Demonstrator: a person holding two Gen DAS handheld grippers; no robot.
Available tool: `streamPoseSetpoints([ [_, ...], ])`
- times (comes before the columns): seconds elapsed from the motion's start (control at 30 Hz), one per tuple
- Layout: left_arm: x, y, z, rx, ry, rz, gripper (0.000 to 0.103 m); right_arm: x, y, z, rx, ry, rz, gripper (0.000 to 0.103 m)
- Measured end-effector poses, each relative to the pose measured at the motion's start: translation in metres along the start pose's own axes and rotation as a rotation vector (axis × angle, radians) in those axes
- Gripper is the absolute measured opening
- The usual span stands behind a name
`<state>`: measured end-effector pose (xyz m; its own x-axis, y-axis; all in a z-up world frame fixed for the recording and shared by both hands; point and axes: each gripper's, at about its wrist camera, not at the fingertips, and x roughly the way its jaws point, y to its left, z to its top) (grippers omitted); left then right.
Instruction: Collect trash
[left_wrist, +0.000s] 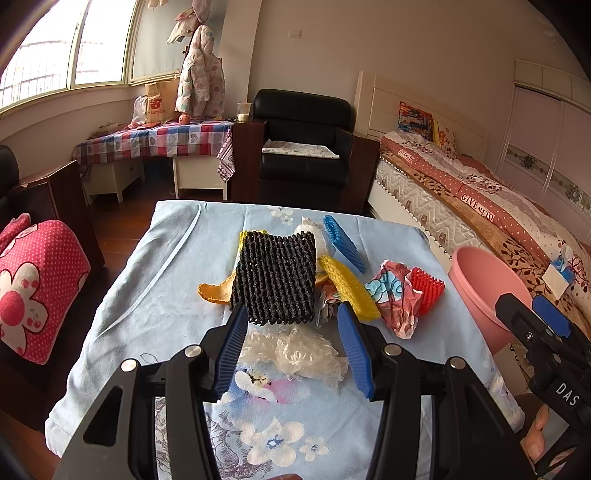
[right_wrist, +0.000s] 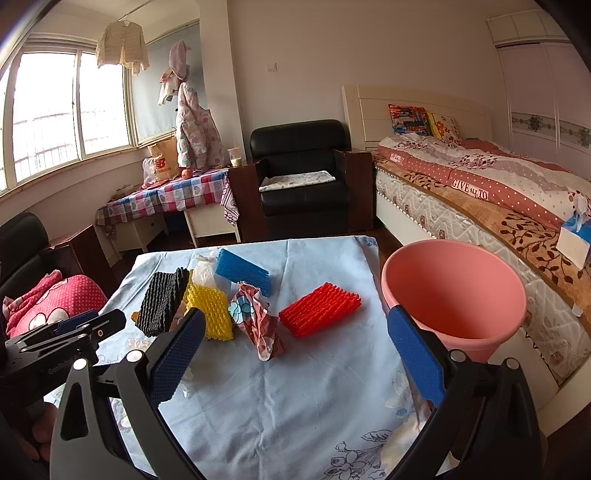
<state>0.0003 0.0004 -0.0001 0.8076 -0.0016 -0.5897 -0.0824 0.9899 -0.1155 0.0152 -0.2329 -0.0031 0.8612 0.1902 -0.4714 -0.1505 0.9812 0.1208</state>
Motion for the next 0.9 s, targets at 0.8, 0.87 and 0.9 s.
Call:
streamPoseSetpoints([
  [0.8,0.0073,0.0065,-0.0071,-0.002,0.008,-0.002,0.05,0.0029,-0.0055,-0.004,0.02,0.008,-0.015,0.099],
  [0.87,0.0074,0.0066,-0.0071,-0.002,0.009,-0.002,0.05,0.0028,-0.0058,-0.0039,0.023,0.009,-0.016,0.099],
  [0.9,0.0073,0.0067,-0.0071,-0.002,0.009,-0.002,0.05,0.0029,-0.0061,-0.0039,0.025,0.01,-0.017,0.099],
])
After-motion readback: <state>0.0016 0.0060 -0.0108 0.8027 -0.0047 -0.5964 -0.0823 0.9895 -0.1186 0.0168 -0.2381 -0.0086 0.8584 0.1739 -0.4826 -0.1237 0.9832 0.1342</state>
